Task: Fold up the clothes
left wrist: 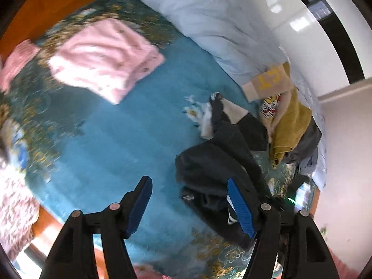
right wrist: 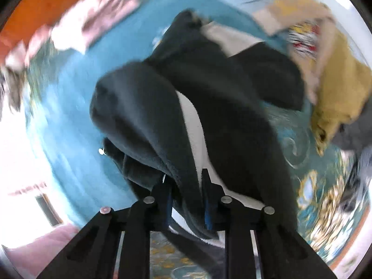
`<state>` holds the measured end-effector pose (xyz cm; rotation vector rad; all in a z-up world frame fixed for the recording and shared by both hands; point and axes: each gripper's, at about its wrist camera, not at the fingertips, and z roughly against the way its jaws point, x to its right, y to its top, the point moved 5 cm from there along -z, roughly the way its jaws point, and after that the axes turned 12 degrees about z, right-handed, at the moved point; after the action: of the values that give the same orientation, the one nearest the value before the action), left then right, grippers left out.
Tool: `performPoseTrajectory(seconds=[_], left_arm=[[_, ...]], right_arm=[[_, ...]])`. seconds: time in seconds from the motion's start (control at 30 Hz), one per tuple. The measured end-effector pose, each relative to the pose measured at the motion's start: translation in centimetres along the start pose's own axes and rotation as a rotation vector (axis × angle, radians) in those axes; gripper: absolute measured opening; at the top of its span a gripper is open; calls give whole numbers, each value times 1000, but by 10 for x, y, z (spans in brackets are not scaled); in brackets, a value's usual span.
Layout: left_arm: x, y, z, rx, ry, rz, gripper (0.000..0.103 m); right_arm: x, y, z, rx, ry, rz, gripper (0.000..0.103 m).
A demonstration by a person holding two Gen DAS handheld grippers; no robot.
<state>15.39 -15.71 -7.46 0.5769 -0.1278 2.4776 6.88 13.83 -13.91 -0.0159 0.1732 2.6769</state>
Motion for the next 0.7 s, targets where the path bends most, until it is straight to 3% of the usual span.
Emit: performPoseTrajectory(seconds=[0.17,0.3,0.43,0.57,0.7], left_arm=[[38,33,-79,-87,-40,23,72],[49,54,-160,-190,-74,200,71],[48,59,-210,-231,-22,292,72],[66,47,-223,-290,-59,182,72],[85,29,-222,-355,-95,5,72]], right_arm=[[29,-43,49,66,-27,-162,20],[52,-63,73,81,-83,-297,19],[80,-95,91,98,-139,-493,19],[123,-132,108,126,-189,-708,19],[173,-150,114,110,-260,-778,19]])
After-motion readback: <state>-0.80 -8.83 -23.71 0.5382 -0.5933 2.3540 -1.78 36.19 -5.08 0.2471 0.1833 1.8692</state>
